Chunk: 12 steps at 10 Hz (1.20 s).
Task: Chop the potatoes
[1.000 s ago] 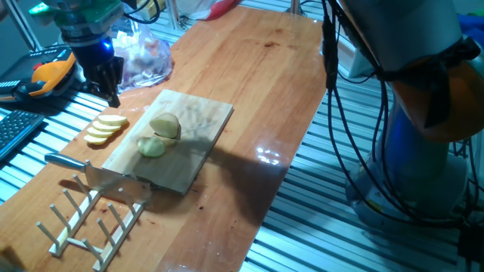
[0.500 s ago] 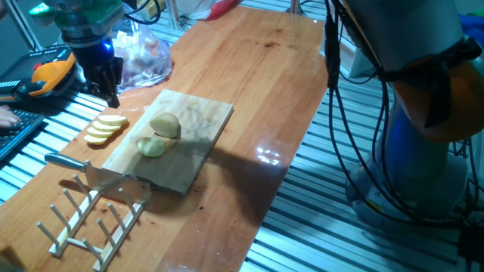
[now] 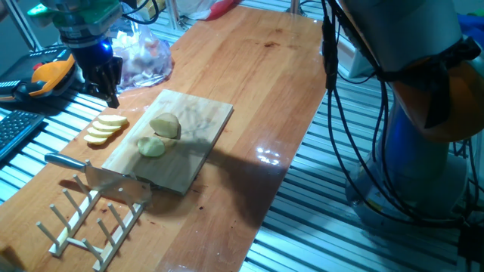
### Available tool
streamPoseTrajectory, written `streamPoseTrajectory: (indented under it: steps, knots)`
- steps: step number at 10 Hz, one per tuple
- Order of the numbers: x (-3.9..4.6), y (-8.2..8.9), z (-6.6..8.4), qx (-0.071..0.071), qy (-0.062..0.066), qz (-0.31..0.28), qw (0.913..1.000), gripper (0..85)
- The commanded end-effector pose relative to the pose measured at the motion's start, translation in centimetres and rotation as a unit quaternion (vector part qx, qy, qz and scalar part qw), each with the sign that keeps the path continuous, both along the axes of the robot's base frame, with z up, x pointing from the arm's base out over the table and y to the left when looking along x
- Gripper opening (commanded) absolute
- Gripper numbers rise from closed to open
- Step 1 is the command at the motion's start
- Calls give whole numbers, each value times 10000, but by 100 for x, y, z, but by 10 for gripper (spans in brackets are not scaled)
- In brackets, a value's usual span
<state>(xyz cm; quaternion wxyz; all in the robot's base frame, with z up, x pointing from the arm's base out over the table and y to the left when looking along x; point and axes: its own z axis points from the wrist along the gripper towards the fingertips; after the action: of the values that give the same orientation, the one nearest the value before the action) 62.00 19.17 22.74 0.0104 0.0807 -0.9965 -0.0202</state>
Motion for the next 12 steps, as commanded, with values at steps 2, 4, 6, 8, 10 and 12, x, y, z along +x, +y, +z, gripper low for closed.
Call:
streamPoseTrajectory:
  steps: [2,4,6,8,10,12]
  knots:
    - [-9,49,-16,-25,109,-1,9999,0]
    - [-15,67,-5,68,138,32,9999,0]
    - [-11,79,-4,16,152,70,9999,0]
    - [-17,79,-6,-7,199,56,9998,0]
    - [-21,75,-4,-8,161,47,9999,0]
    - [-18,62,-6,68,131,16,9999,0]
